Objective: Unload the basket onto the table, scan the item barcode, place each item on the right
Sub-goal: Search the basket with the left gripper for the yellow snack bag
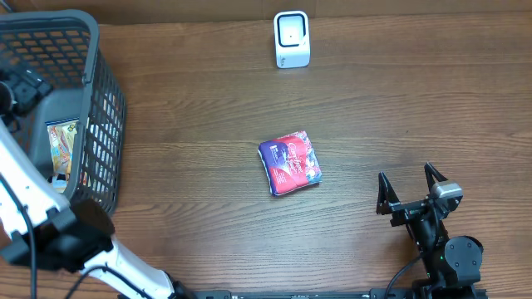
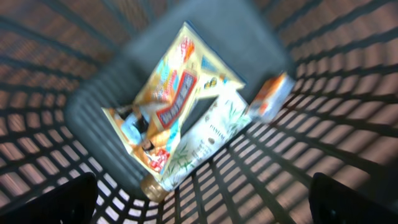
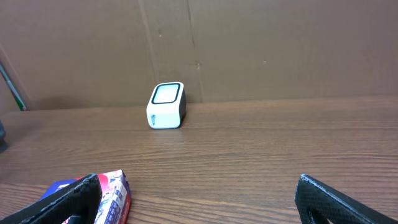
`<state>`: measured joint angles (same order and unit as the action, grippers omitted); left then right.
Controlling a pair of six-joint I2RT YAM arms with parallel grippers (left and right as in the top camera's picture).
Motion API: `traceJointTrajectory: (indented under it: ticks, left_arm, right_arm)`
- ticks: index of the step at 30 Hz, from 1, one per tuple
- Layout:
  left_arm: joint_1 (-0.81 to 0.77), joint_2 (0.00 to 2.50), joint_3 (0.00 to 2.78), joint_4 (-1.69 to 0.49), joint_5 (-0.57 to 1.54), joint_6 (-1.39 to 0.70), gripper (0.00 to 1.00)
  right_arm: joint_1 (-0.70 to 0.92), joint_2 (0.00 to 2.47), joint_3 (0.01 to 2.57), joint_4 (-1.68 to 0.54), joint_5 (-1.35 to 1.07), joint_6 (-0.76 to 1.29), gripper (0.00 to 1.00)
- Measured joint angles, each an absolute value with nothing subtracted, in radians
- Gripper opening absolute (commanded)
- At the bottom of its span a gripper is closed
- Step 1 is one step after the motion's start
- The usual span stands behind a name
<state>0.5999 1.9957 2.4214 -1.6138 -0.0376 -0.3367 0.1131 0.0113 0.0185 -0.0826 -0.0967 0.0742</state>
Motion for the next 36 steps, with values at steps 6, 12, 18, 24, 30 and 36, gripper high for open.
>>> traceJointTrajectory:
  ticks: [6, 12, 18, 24, 30, 36]
  left_arm:
    - [0.593, 2.175, 2.413, -1.608, -0.033, -0.332, 1.00]
    - [0.593, 2.311, 2.408, -1.601, -0.029, -0.286, 1.00]
    - [0.593, 2.397, 2.402, -1.583, -0.017, -0.232, 1.00]
    - [0.593, 2.416, 2.400, -1.565, -0.019, -0.207, 1.00]
    - [0.593, 2.420, 2.400, -1.558, -0.042, -0.202, 0.97]
    - [0.593, 2.416, 2.400, -1.571, -0.031, -0.202, 0.97]
  right_arm:
    - [0.113, 0.011, 0.019, -0.082, -0.097, 0.074, 1.00]
    - [0.113, 0.011, 0.019, -0.082, -0.097, 0.074, 1.00]
    - [0.113, 0.011, 0.019, -0.083, -0.097, 0.075, 1.00]
    - [0.113, 0.011, 0.019, -0.082, -0.097, 0.074, 1.00]
    - [0.113, 0.011, 0.019, -0.082, -0.097, 0.074, 1.00]
    - [0.113, 0.011, 0.019, -0.082, -0.097, 0.075, 1.00]
